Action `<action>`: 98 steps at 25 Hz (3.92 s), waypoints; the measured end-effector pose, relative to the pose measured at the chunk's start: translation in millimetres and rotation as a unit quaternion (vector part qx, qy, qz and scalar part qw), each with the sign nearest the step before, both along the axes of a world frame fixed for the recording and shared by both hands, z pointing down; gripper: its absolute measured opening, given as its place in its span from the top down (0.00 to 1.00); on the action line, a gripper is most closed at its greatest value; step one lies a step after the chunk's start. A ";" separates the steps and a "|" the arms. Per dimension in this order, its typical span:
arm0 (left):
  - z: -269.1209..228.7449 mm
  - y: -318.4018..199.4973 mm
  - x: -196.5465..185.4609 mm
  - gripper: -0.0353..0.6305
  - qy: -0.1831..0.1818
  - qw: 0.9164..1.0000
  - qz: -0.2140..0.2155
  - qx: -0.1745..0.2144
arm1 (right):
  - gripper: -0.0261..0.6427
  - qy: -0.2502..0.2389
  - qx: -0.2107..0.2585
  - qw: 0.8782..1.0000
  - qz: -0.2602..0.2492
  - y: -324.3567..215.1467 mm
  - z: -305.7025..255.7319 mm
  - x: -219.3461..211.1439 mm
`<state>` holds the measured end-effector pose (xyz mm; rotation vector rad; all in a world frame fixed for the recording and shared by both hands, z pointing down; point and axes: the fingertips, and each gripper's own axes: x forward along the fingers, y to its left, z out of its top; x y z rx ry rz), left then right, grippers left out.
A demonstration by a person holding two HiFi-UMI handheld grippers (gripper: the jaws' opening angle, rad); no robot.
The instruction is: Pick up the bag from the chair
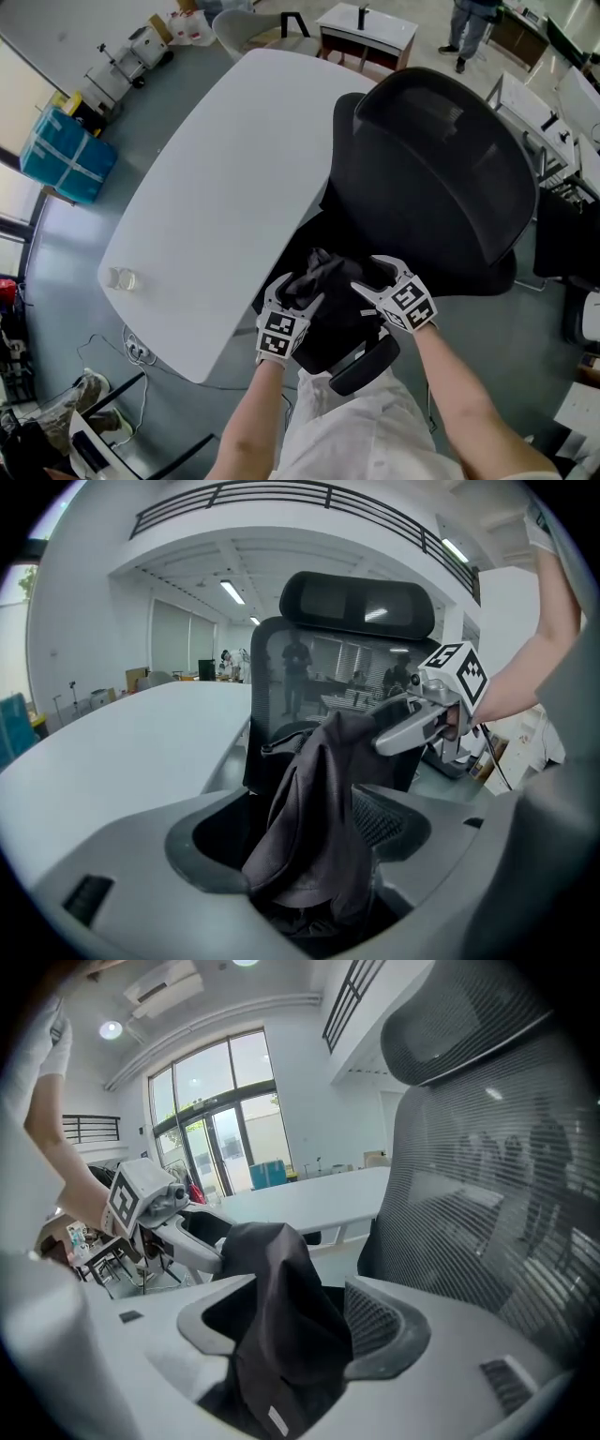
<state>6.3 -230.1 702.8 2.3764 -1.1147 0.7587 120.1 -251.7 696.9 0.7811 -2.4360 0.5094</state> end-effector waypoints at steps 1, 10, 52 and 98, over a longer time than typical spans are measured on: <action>3.6 -1.8 1.8 0.44 -0.002 1.000 0.002 -0.004 | 0.54 0.002 -0.003 1.000 -0.002 -0.9 2.9 -0.2; 21.6 -6.9 15.4 0.44 -0.008 0.999 0.037 -0.032 | 0.54 0.017 -0.010 1.000 -0.010 -4.5 18.0 -10.1; 8.0 29.2 40.0 0.83 0.004 0.998 0.020 -0.056 | 0.88 0.059 -0.032 0.998 0.016 36.0 13.9 -11.7; -336.2 -12.8 55.6 0.86 0.033 0.966 0.022 0.256 | 0.91 -0.053 0.271 0.954 0.116 10.6 -327.6 6.5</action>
